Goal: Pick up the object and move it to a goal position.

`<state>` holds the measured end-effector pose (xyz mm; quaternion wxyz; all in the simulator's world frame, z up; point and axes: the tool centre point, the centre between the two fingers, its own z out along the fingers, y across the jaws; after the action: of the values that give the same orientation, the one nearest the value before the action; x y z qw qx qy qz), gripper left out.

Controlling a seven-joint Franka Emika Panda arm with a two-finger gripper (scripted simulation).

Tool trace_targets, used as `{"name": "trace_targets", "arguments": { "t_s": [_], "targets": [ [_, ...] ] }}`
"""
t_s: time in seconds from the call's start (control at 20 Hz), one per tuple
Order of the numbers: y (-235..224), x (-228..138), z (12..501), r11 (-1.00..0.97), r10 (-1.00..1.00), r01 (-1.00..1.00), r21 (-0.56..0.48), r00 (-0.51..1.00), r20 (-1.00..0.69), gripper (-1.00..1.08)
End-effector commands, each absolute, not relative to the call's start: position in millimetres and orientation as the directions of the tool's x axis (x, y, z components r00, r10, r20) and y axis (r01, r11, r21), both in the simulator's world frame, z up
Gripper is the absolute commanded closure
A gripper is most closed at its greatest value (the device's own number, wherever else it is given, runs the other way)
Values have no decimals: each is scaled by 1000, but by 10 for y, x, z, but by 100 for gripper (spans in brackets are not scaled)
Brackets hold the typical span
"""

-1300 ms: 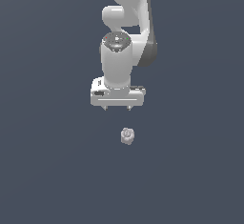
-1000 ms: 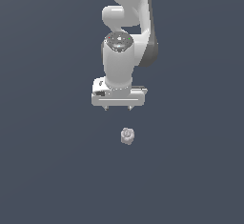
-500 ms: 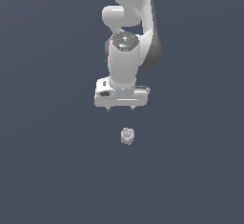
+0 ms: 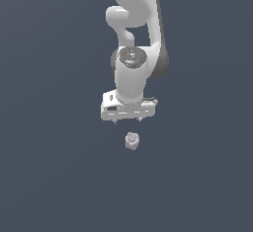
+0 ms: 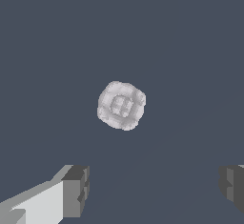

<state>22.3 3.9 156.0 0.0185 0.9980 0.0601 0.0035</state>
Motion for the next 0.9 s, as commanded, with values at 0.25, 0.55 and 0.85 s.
{"name": "trace_targets", "arguments": {
  "t_s": [0.25, 0.55, 0.85],
  "targets": [
    [184, 496, 1235, -985, 172, 172, 14, 985, 1, -92],
    [248, 602, 1082, -981, 194, 194, 2, 981, 0, -92],
    [257, 612, 1054, -981, 196, 196, 1, 981, -1, -92]
  ]
}}
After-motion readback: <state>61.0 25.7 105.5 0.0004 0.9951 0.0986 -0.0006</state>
